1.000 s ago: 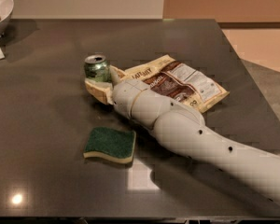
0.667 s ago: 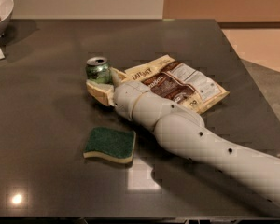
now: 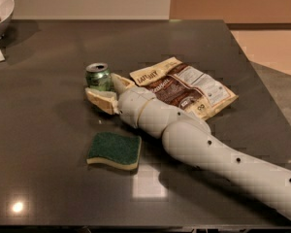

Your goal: Place green can upright

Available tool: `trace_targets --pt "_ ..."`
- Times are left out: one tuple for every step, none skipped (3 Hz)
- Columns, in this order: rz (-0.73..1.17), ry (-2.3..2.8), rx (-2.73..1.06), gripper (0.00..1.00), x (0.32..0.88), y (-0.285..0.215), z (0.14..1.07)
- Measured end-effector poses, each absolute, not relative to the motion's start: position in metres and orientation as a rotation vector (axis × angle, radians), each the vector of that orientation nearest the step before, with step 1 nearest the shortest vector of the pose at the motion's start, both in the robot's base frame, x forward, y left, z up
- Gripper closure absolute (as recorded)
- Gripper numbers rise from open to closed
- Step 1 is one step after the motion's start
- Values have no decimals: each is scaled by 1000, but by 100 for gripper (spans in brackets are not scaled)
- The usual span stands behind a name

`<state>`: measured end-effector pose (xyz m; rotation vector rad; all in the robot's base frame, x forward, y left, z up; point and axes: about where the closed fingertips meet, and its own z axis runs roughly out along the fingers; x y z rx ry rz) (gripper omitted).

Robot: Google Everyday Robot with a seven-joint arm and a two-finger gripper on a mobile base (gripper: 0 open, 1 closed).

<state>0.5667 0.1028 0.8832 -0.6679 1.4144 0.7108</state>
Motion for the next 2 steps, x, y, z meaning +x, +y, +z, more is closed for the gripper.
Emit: trace_targets --pt "712 1414 -669 0 566 104 884" --pt "713 1414 -669 0 566 104 884"
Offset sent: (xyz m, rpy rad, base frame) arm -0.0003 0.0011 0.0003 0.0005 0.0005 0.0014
